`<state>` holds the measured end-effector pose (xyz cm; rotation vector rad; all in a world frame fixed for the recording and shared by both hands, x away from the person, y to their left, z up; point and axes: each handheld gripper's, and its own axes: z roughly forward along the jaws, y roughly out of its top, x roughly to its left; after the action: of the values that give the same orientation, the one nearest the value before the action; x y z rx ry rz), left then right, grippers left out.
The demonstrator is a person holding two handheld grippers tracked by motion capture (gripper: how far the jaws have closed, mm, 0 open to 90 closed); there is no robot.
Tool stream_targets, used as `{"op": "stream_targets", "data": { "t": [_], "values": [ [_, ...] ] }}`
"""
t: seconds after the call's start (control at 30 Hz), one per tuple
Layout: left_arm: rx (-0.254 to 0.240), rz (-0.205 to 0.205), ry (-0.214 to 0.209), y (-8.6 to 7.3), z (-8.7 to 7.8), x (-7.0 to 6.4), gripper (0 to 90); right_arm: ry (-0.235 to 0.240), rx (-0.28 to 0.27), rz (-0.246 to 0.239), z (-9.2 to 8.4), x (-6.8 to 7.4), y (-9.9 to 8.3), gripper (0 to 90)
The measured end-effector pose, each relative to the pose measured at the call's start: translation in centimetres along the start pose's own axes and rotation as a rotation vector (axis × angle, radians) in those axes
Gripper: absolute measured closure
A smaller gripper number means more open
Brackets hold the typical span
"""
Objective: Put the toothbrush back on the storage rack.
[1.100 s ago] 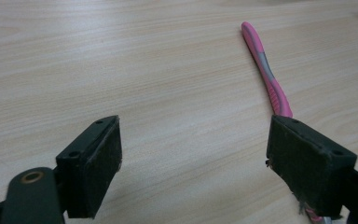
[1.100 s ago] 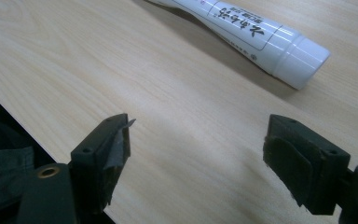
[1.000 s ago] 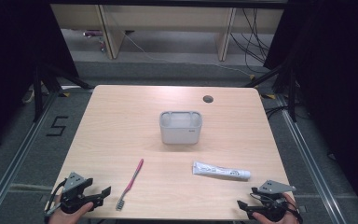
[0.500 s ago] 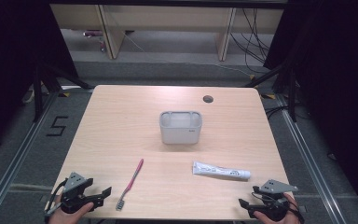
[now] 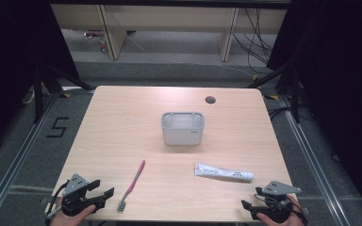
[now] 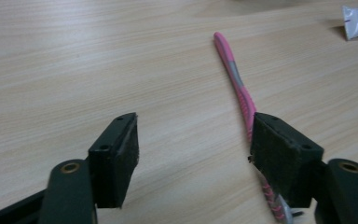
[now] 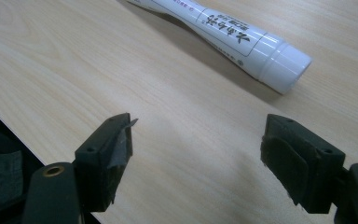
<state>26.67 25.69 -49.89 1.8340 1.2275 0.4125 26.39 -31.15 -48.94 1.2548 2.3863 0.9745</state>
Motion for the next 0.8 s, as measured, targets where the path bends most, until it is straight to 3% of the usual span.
{"op": "stream_targets", "data": {
  "t": [0.2,0.23,0.37,0.4,0.43,0.53,0.6,0.67,0.7,0.8],
  "values": [
    [-0.015,0.033,-0.065,0.2,-0.3,-1.2,57.7,0.01,-0.001,-0.005,0.1,0.0,0.0,25.1],
    [-0.004,0.063,-0.086,0.1,-0.2,-1.8,63.5,0.008,0.009,0.013,0.0,0.1,0.0,25.1],
    [0.001,0.101,-0.113,0.1,0.0,-2.6,79.1,0.015,0.01,0.018,0.0,0.2,0.0,25.1],
    [-0.002,0.102,-0.117,0.1,0.1,-2.9,79.1,0.015,0.01,0.018,0.0,0.2,0.0,25.1],
    [0.015,0.131,-0.13,0.0,0.3,-3.3,84.5,0.011,0.012,0.016,0.0,0.2,0.0,25.2],
    [0.033,0.161,-0.14,-0.1,0.7,-3.7,89.1,0.008,0.009,0.014,0.0,0.2,0.0,25.3],
    [0.04,0.161,-0.151,-0.2,0.9,-4.0,89.3,0.008,0.01,0.012,0.0,0.2,0.0,25.3],
    [0.061,0.189,-0.152,-0.2,1.0,-4.1,89.4,0.009,0.005,0.007,0.1,0.2,0.0,25.3],
    [0.054,0.178,-0.164,-0.3,1.1,-4.3,89.4,0.009,0.001,0.009,0.1,0.2,0.0,25.4],
    [0.081,0.209,-0.177,-0.4,1.2,-4.5,89.4,0.014,0.005,-0.004,0.1,0.1,0.0,25.4]
  ]
}}
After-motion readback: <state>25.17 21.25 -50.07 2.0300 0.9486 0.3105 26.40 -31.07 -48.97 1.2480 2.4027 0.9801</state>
